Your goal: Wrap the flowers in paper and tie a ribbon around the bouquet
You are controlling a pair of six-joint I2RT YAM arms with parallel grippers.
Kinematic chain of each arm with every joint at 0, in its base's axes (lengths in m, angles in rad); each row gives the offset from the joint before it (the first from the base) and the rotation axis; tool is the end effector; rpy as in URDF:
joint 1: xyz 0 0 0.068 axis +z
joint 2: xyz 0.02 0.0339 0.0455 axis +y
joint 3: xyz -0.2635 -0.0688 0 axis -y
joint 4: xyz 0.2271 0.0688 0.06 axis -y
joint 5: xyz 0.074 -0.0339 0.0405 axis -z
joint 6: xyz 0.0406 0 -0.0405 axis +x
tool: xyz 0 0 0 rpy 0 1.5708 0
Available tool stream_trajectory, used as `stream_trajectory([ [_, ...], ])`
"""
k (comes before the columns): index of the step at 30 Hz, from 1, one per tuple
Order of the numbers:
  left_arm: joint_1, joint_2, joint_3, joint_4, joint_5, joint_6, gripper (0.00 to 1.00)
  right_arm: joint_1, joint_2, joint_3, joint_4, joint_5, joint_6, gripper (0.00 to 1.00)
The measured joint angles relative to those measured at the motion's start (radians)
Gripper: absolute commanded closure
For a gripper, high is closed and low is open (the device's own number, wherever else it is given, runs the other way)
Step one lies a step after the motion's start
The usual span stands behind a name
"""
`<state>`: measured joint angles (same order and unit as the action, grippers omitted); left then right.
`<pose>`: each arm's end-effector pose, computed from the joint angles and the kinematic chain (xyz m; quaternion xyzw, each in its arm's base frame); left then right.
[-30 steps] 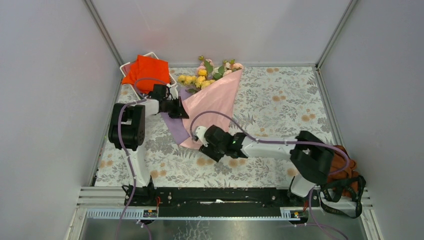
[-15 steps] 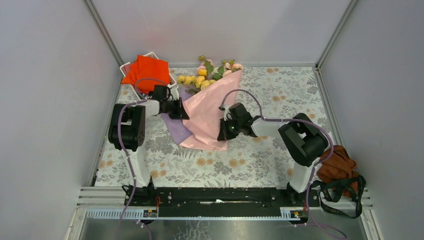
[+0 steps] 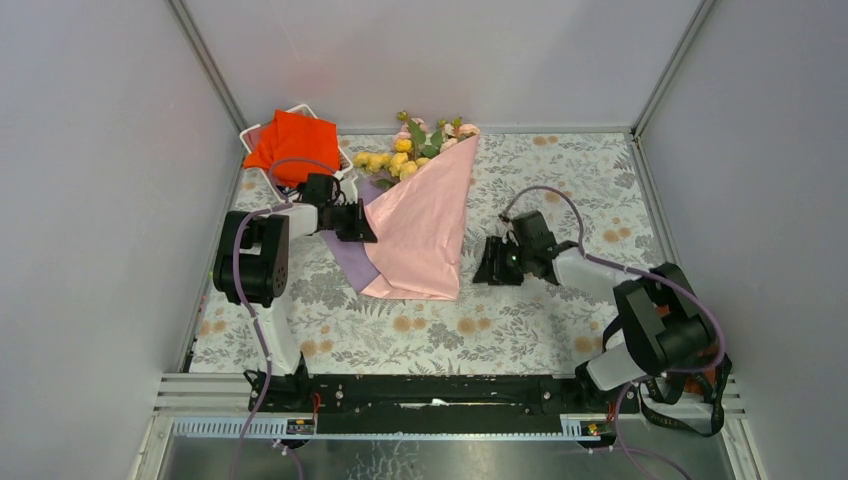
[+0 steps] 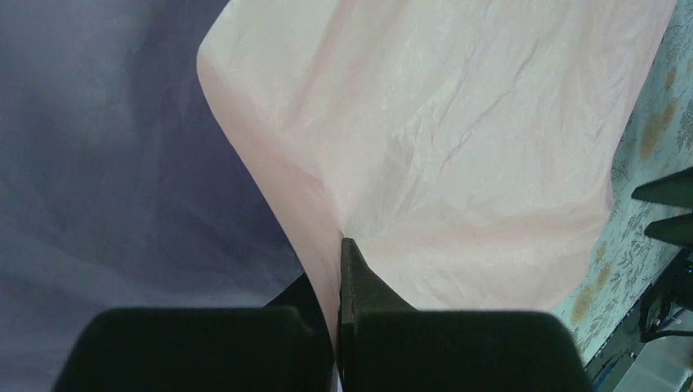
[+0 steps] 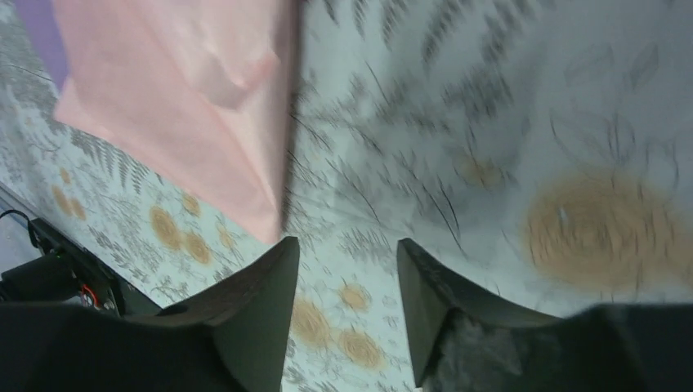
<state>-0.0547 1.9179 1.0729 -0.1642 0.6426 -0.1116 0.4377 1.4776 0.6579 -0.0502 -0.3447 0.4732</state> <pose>0.3601 -0.0441 0.1411 0.0615 0.9138 -0.3242 0.2368 0.2357 0.1255 0.1650 -0.0424 0.9262 0.2934 0.2329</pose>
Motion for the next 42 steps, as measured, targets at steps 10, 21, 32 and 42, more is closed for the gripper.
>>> stream_trajectory([
  [10,0.003,0.0,-0.008,0.013,0.006,-0.002,1.0,-0.063,0.401,0.352,0.195,-0.098,0.056,0.29],
  [21,0.003,-0.007,-0.017,0.018,0.008,0.002,1.0,-0.105,0.592,0.444,0.411,-0.173,0.156,0.96],
  [32,-0.111,-0.08,-0.107,-0.046,0.083,0.082,1.0,-0.188,0.367,0.175,0.365,-0.267,0.095,0.76],
  [42,-0.101,-0.063,-0.102,-0.044,0.098,0.061,1.0,-0.109,0.138,0.24,0.024,0.085,-0.071,0.8],
])
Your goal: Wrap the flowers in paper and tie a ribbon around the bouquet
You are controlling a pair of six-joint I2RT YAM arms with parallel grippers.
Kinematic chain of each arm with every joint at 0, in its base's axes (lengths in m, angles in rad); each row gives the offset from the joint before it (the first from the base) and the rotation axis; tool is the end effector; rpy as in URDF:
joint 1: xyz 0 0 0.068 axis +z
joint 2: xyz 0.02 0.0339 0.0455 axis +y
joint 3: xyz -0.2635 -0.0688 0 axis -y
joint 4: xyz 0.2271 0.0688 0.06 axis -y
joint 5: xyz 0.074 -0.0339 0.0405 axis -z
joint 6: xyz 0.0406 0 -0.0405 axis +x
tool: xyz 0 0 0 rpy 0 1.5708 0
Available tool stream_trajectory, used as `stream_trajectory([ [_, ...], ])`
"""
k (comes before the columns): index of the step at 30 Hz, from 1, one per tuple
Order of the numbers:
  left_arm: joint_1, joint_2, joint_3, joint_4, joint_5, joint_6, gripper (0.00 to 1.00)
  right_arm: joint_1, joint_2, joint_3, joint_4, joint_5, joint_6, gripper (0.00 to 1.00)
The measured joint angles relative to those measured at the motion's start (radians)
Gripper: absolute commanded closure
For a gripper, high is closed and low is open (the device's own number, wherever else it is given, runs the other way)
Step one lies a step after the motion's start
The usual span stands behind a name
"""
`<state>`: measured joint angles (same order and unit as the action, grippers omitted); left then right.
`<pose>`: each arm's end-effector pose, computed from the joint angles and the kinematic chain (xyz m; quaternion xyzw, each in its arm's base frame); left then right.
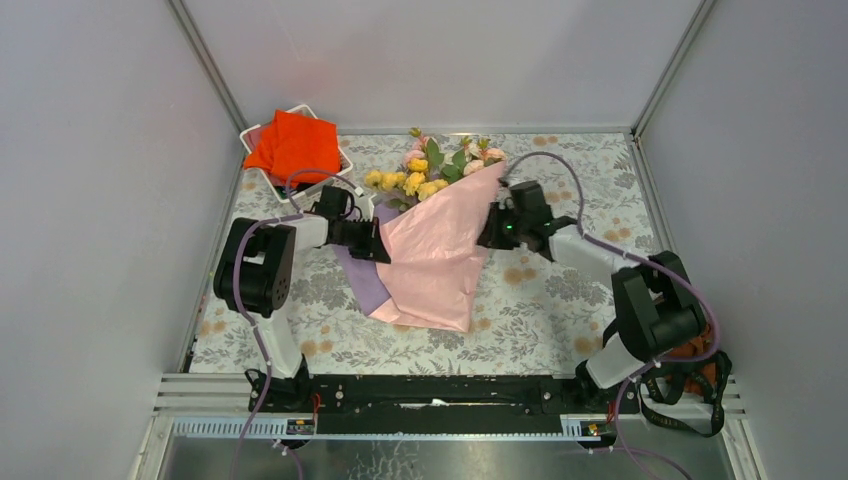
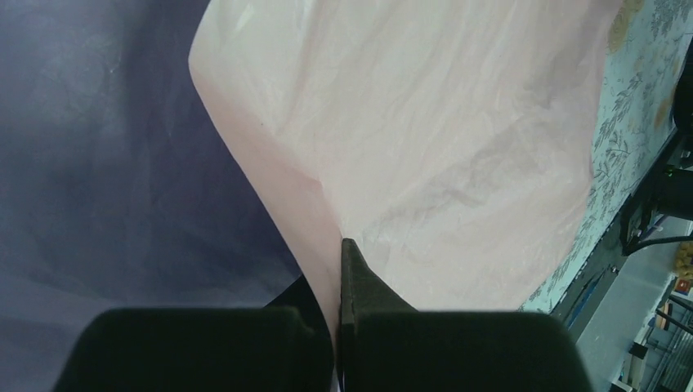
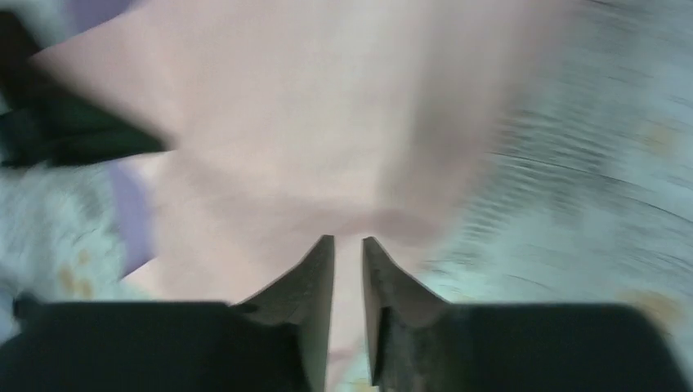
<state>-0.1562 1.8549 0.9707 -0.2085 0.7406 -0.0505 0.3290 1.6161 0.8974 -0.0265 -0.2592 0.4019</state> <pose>0.3238 -0.0787 0.1365 0.1334 0.8999 -0.3725 0.1833 0.3048 0.1150 0.1956 -0.0187 0.9096 0.2527 0.3292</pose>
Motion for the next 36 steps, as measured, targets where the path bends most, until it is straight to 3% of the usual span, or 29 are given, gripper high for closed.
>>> stream_trajectory([
  [3,0.002,-0.001,-0.008,0.015,0.0,-0.013,1.0,0.206,-0.068,0.024,0.06,0.01,0.009,0.96],
  [5,0.002,-0.001,-0.009,0.017,-0.005,-0.023,0.95,0.299,-0.061,0.027,0.138,-0.051,0.047,1.0],
  [6,0.002,-0.002,-0.009,0.017,-0.007,-0.028,0.87,0.33,-0.037,0.031,0.174,-0.076,0.074,1.0],
  [10,0.002,-0.018,-0.008,0.011,-0.017,-0.054,0.34,0.384,0.159,0.056,0.286,-0.142,0.171,1.0],
  [13,0.011,-0.076,-0.003,-0.01,-0.063,-0.043,0.15,0.387,0.307,0.058,0.299,-0.164,0.244,1.0],
  [16,0.079,-0.153,-0.003,-0.044,-0.125,-0.05,0.02,0.383,0.326,0.069,0.315,-0.18,0.271,1.0],
  [21,0.284,-0.331,-0.06,-0.036,-0.252,-0.153,0.02,0.384,0.326,0.069,0.313,-0.176,0.277,1.0],
  [24,0.341,-0.362,-0.132,-0.027,-0.303,-0.22,0.01,0.384,0.326,0.069,0.313,-0.176,0.277,1.0],
  [29,0.326,-0.312,-0.211,-0.002,-0.287,-0.339,0.01,0.384,0.326,0.069,0.314,-0.177,0.277,1.0],
  [36,0.261,-0.254,-0.232,0.203,-0.273,-0.439,0.02,0.384,0.326,0.069,0.314,-0.178,0.277,1.0],
])
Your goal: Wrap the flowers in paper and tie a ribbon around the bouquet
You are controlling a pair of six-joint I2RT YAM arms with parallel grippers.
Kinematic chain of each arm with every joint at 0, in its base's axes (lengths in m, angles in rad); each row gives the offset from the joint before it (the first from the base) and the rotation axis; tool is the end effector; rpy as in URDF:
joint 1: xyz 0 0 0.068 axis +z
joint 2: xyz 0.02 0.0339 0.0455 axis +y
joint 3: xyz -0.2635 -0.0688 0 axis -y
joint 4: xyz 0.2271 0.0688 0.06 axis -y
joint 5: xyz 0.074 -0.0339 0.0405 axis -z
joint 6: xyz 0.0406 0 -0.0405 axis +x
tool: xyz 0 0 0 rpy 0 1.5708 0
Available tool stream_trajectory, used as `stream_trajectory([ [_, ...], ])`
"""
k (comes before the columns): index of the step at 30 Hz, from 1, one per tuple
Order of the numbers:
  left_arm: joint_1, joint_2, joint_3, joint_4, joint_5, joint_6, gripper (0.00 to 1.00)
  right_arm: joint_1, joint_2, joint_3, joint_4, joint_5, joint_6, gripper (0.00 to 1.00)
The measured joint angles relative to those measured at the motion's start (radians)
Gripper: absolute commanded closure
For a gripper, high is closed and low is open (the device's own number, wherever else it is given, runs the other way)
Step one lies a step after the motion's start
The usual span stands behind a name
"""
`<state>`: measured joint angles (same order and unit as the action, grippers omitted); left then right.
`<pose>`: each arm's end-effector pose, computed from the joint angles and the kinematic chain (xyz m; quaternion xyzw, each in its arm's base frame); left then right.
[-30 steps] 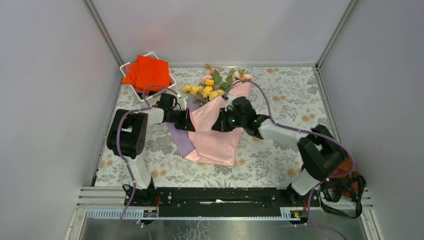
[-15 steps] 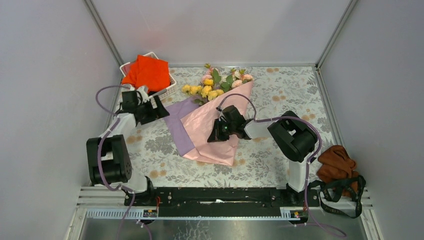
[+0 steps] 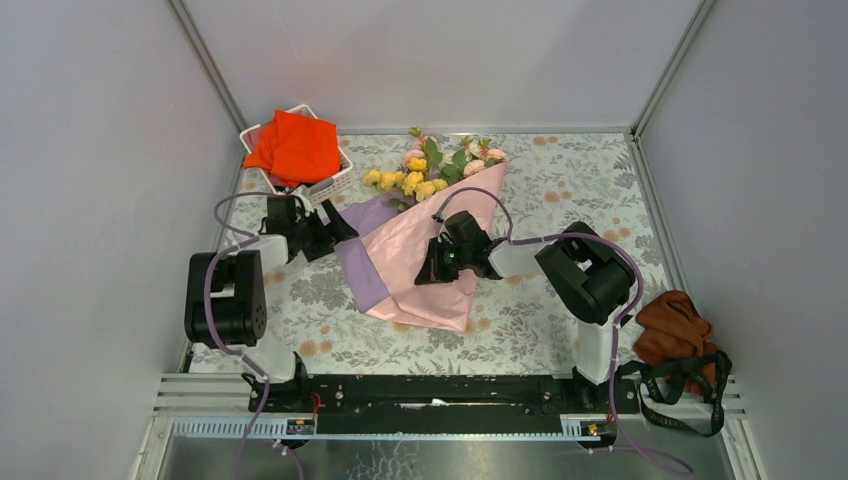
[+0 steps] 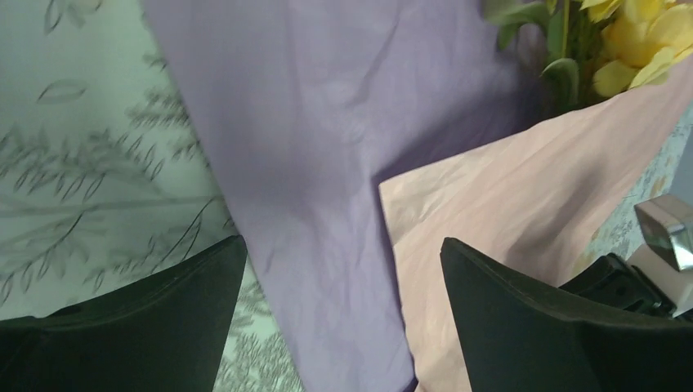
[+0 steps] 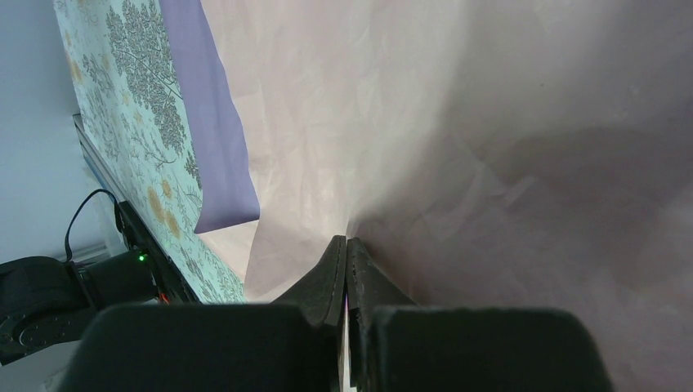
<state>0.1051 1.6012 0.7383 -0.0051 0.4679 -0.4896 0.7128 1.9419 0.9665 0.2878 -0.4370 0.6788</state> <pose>0.2928 0.0125 0.1592 -0.1913 0.8966 -0.2776 0.2871 0.2749 0.2603 0.1344 -0.1076 0.8809 0.4179 0.1946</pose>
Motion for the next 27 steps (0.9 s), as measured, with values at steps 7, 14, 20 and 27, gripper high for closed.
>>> stream_trajectory([
  [7,-0.012,0.057,0.013,0.113,0.069,-0.011,0.18,0.0,0.0,0.0,0.0,-0.001,0.0,1.0],
  [14,-0.02,0.073,-0.016,0.098,0.223,-0.021,0.43,0.0,0.002,0.0,0.002,-0.003,0.0,1.0],
  [20,-0.058,0.019,-0.041,0.06,0.326,-0.01,0.8,0.0,0.01,0.002,0.017,-0.019,0.003,1.0],
  [27,-0.102,-0.069,-0.04,0.058,0.346,0.044,1.0,0.0,0.021,0.002,0.037,-0.029,0.022,1.0],
])
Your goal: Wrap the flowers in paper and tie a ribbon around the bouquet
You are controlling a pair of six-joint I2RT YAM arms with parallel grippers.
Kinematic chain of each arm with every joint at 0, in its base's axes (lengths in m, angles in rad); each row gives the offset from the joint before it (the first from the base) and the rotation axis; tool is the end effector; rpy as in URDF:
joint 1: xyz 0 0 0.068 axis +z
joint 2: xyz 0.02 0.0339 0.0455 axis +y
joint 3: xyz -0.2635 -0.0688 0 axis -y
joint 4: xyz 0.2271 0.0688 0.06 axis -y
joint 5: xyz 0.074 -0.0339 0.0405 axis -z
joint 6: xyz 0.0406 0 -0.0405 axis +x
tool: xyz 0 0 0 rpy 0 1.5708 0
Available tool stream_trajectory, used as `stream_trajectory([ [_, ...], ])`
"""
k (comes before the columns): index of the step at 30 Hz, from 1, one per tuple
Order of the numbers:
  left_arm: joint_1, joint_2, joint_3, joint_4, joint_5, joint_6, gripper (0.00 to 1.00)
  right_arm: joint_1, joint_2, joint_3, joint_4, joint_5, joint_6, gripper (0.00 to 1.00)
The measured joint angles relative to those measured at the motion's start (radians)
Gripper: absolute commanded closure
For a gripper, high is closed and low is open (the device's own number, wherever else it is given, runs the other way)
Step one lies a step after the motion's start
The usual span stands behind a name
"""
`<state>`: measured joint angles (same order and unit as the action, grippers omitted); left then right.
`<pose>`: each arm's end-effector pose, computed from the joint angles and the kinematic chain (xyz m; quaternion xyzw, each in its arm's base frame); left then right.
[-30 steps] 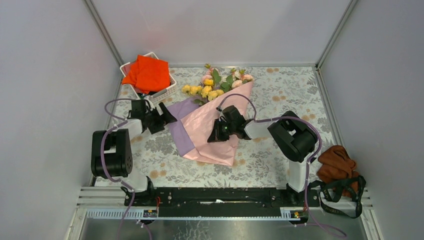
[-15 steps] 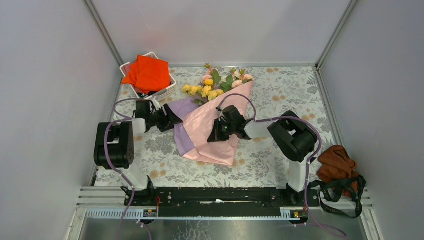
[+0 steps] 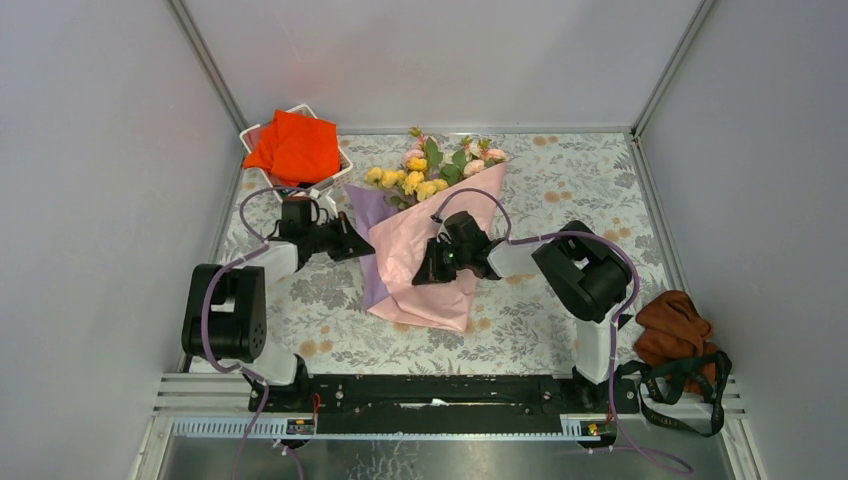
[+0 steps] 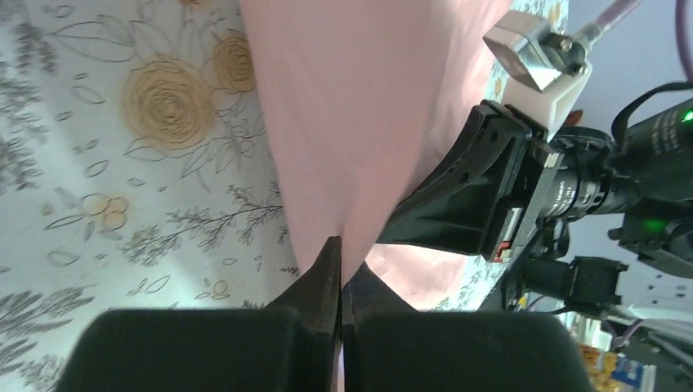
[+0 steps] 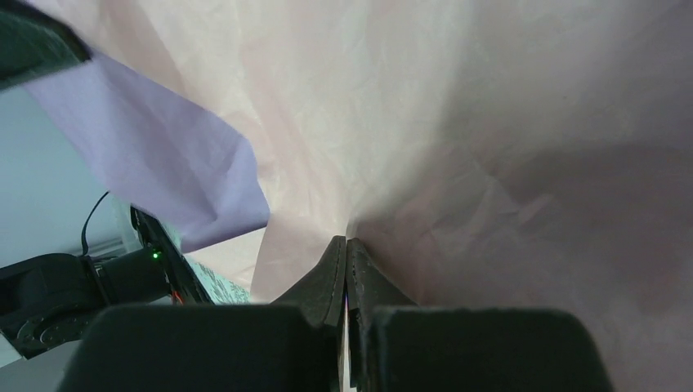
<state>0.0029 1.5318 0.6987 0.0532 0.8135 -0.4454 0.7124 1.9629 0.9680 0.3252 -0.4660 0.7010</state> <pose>0.2794 -0.0287 0.1774 -0.0398 0.8602 -0.4338 0.2650 0.2765 0.2629 0.1308 -0.1055 0.8753 0.4332 0.1873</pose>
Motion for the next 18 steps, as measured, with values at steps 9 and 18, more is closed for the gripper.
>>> stream_trajectory([
  [9,-0.252,0.005,0.151,-0.091,-0.033,0.153,1.0,-0.002,0.01,-0.001,0.03,0.0,0.04,1.0],
  [18,-0.408,0.154,0.298,-0.064,-0.08,0.192,1.0,-0.04,0.003,-0.131,0.254,0.0,0.207,1.0],
])
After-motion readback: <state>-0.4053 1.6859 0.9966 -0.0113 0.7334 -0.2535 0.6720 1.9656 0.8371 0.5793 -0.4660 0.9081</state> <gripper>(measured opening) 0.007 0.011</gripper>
